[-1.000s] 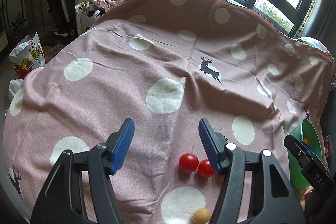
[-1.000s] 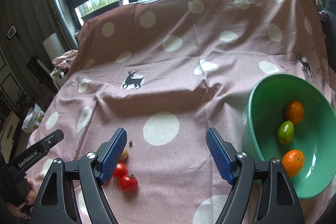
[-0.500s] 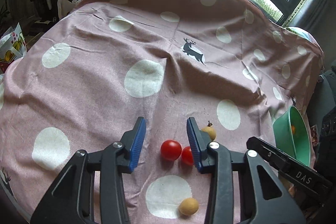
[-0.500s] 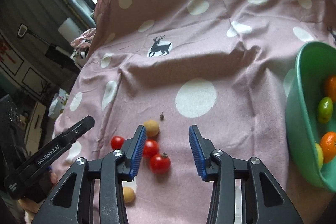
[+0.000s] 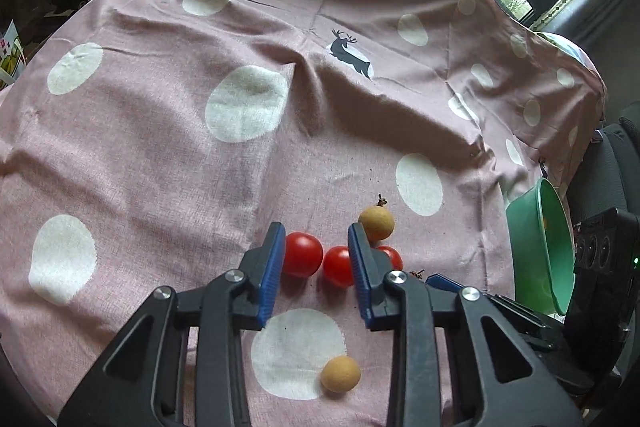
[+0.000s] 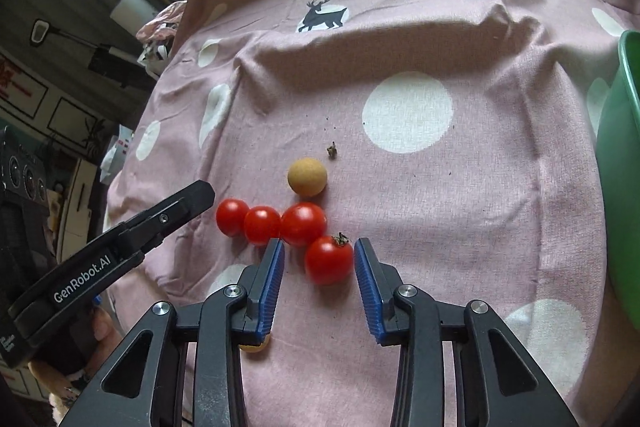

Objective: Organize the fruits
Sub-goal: 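Lower the right gripper around a cherry tomato and close on it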

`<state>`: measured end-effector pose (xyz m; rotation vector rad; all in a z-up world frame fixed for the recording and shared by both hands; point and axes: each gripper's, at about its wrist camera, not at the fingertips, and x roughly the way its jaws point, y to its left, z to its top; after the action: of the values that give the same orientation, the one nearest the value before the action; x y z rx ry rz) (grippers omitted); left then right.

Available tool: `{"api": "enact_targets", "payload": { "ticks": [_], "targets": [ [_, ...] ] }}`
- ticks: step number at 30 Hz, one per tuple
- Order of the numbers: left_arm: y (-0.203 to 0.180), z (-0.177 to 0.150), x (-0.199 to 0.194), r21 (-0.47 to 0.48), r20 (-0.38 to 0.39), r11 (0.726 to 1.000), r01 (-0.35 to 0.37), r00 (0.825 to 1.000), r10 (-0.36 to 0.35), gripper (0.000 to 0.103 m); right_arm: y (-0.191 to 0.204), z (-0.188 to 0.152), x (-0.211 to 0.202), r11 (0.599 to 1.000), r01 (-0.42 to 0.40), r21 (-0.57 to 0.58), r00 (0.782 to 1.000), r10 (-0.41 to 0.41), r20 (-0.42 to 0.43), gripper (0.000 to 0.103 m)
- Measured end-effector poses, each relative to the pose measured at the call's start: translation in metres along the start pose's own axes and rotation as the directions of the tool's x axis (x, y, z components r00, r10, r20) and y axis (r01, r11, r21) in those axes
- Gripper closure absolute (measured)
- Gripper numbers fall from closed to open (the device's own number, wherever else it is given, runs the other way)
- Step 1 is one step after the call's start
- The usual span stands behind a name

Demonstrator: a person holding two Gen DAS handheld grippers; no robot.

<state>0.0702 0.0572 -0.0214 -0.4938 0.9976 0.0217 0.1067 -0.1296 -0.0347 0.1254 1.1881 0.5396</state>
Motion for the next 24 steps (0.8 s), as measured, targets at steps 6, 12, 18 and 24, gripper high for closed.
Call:
{"api": "enact_targets", "payload": {
  "ticks": [6, 12, 18, 24],
  "targets": [
    [-0.003, -0.002, 0.012, 0.006, -0.052, 1.000, -0.018, 0.998, 0.019, 0.073, 0.000, -0.001, 0.007, 1.000, 0.029, -0.008, 0.999, -0.029, -0.028, 0.067],
    [0.001, -0.002, 0.025, -0.022, -0.086, 0.998, -0.053, 0.995, 0.051, 0.073, 0.002, -0.002, 0.008, 0.998, 0.051, -0.024, 0.998, -0.052, -0.027, 0.071],
    [0.003, -0.002, 0.026, -0.035, -0.082, 0.998, -0.049, 0.996, 0.046, 0.073, 0.002, -0.002, 0.011, 0.998, 0.049, -0.026, 0.998, -0.050, -0.031, 0.072],
    [-0.001, -0.004, 0.031, -0.026, -0.082, 0.998, -0.054, 0.995, 0.051, 0.076, 0.004, -0.002, 0.016, 0.998, 0.065, -0.027, 0.997, -0.066, -0.034, 0.073]
  ]
}}
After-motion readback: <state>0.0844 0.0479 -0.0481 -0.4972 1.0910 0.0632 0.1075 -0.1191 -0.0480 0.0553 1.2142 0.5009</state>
